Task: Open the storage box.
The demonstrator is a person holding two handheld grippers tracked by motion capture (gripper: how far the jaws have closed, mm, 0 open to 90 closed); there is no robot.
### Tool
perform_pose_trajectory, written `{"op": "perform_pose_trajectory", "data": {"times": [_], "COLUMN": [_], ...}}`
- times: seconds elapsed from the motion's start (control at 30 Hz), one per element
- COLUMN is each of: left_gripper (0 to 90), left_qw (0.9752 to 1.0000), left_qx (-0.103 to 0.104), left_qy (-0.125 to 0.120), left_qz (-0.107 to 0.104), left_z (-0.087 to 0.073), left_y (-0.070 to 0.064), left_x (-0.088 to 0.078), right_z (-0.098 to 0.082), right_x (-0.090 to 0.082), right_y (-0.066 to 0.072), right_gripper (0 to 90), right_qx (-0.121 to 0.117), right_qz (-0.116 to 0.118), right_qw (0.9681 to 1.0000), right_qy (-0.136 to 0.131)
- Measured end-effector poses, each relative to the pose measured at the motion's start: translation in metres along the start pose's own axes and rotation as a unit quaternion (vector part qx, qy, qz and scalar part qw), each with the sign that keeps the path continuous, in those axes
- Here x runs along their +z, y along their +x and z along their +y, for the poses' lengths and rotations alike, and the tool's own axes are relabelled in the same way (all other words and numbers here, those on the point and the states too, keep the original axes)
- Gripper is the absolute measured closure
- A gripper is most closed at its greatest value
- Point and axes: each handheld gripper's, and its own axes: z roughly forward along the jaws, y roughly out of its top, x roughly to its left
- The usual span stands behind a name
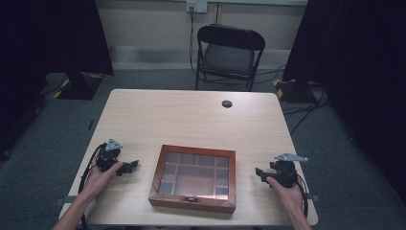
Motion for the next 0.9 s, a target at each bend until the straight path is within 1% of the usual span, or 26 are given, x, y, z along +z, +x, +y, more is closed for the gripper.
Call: {"op": "perform_pose_trajectory", "data": {"times": [0.03, 0.07, 0.1, 0.17, 0.2, 0.37, 0.4, 0.43, 0.47, 0.5, 0.53, 0.63, 0.8, 0.83, 0.87, 0.9], "left_gripper": [1.1, 1.1, 1.1, 1.1, 1.1, 1.1, 1.1, 1.1, 1.1, 1.1, 1.1, 1.1, 1.1, 1.1, 1.1, 1.1], "left_qw": [1.0, 1.0, 1.0, 1.0, 1.0, 1.0, 1.0, 1.0, 1.0, 1.0, 1.0, 1.0, 1.0, 1.0, 1.0, 1.0], "left_qx": [0.0, 0.0, 0.0, 0.0, 0.0, 0.0, 0.0, 0.0, 0.0, 0.0, -0.002, 0.0, 0.0, 0.0, 0.0, 0.0], "left_qy": [0.0, 0.0, 0.0, 0.0, 0.0, 0.0, 0.0, 0.0, 0.0, 0.0, 0.0, -0.001, -0.001, -0.001, -0.001, -0.001], "left_qz": [0.0, 0.0, 0.0, 0.0, 0.0, 0.0, 0.0, 0.0, 0.0, 0.0, 0.0, 0.002, 0.002, 0.002, 0.002, 0.002], "left_z": [0.0, 0.0, 0.0, 0.0, 0.0, 0.0, 0.0, 0.0, 0.0, 0.0, 0.0, 0.0, 0.0, 0.0, 0.0, 0.0], "left_y": [0.0, 0.0, 0.0, 0.0, 0.0, 0.0, 0.0, 0.0, 0.0, 0.0, 0.0, 0.0, 0.0, 0.0, 0.0, 0.0], "left_x": [0.0, 0.0, 0.0, 0.0, 0.0, 0.0, 0.0, 0.0, 0.0, 0.0, 0.0, 0.0, 0.0, 0.0, 0.0, 0.0], "right_z": [0.0, 0.004, 0.005, 0.009, 0.01, 0.018, 0.019, 0.021, 0.023, 0.023, 0.028, 0.035, 0.051, 0.051, 0.058, 0.058], "right_x": [0.0, -0.004, -0.005, -0.008, -0.009, -0.013, -0.013, -0.013, -0.013, -0.013, -0.012, -0.011, -0.012, -0.012, -0.012, -0.012], "right_y": [0.0, 0.004, 0.006, 0.011, 0.014, 0.028, 0.031, 0.033, 0.037, 0.037, 0.045, 0.054, 0.074, 0.074, 0.084, 0.084], "right_gripper": [30.4, 33.8, 34.5, 40.0, 40.3, 45.9, 47.6, 48.7, 49.5, 49.5, 52.1, 54.6, 58.5, 58.5, 59.6, 59.6], "right_qx": [0.0, -0.005, -0.006, -0.008, -0.01, -0.016, -0.017, -0.02, -0.021, -0.021, -0.028, -0.038, -0.058, -0.058, -0.068, -0.068], "right_qz": [0.0, 0.014, 0.016, 0.03, 0.035, 0.067, 0.076, 0.081, 0.091, 0.091, 0.105, 0.118, 0.149, 0.149, 0.16, 0.16], "right_qw": [1.0, 0.9998, 0.9998, 0.9993, 0.999, 0.9969, 0.996, 0.9955, 0.9947, 0.9947, 0.9932, 0.9913, 0.9859, 0.9859, 0.9833, 0.9833], "right_qy": [0.0, -0.01, -0.01, -0.022, -0.025, -0.039, -0.043, -0.045, -0.044, -0.044, -0.043, -0.044, -0.05, -0.05, -0.053, -0.053]}}
